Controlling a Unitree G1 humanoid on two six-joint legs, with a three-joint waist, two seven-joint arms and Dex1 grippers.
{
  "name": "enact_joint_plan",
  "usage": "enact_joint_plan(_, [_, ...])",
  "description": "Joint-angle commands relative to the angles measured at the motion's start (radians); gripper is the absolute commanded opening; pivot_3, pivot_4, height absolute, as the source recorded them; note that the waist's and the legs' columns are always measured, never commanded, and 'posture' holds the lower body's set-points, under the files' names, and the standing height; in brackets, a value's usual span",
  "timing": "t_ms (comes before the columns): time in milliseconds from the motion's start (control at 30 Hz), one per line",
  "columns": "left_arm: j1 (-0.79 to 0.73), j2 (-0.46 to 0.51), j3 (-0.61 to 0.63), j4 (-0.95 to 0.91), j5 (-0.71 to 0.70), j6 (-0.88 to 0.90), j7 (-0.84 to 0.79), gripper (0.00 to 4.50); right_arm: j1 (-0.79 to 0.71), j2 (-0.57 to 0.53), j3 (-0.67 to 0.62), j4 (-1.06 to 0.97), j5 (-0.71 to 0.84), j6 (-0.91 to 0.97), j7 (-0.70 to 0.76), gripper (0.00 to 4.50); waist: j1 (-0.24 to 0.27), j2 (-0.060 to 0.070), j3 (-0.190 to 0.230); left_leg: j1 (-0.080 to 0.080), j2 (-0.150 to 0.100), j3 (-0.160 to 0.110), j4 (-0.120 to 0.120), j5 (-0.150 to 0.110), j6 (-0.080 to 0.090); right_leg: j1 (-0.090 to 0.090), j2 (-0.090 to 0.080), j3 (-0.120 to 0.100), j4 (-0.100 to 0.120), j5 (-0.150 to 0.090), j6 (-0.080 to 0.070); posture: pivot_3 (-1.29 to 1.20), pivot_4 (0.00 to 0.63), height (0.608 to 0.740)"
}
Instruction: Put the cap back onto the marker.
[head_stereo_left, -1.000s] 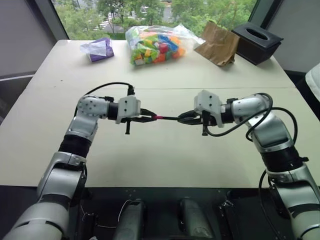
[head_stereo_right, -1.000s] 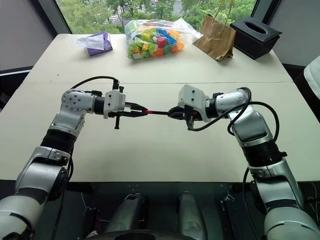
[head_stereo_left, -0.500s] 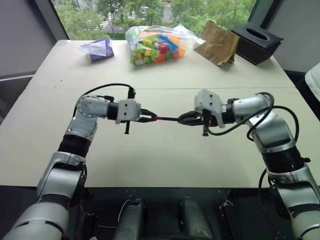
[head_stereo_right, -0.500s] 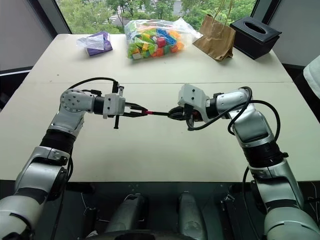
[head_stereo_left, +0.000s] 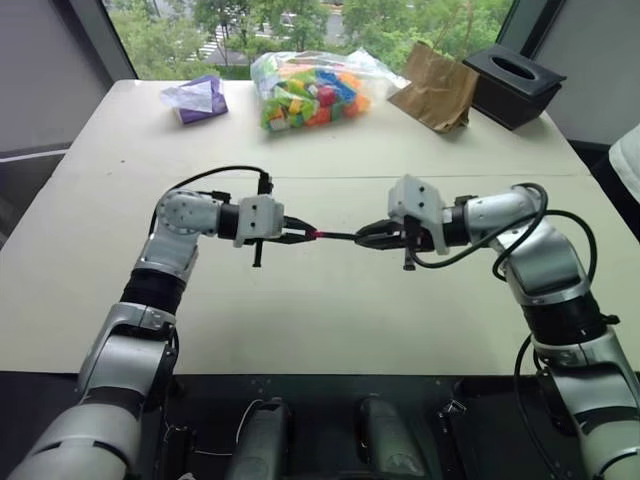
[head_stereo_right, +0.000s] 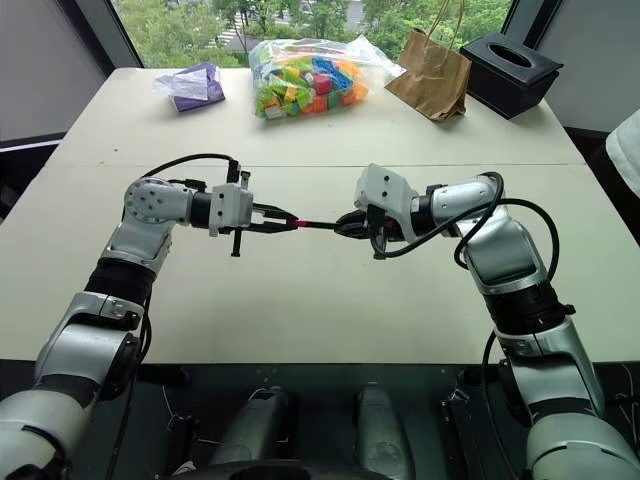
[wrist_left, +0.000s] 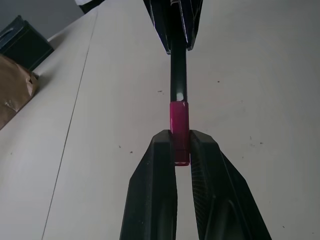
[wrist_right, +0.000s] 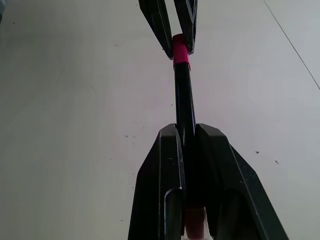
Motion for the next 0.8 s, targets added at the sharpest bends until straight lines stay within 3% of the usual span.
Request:
enact_joint_plan(33, [-0.053,-0.075,-0.007,-0.101,-0.073,0.017,0.021,0.00,-0.045,0.085,0.097,-0.123,0.061,-0.085,0.038,0.01,0.000,0.000,0.000,0.000,0.000,0.000,0.000,0.000,0.000,0.000,0.000,0.000,0.000,0.000,0.000,0.00,0.150,0.740])
enact_joint_plan(533, [-0.007,-0.034,0.038,-0.093,-0.053,0.094,0.051,0.00,-0.031,0.067,0.073,-0.054,-0.011,-0.177,0.034,0.01,-0.001,0.000,0.000,0.000,0.000,0.000,0.000,0.000,0.000,0.000,0.000,0.000,0.000,0.000,0.000,0.00,0.150,0.740])
enact_joint_plan(800, [0.057,0.015,0.056,-0.155,-0.058,0.154,0.076,3.78,0.002,-0.001,-0.002,-0.014,0.003,-0.182,0.012,0.00,-0.001,0.000,0.000,0.000,0.000,0.000,0.000,0.000,0.000,0.000,0.000,0.000,0.001,0.000,0.000,0.00,0.150,0.740])
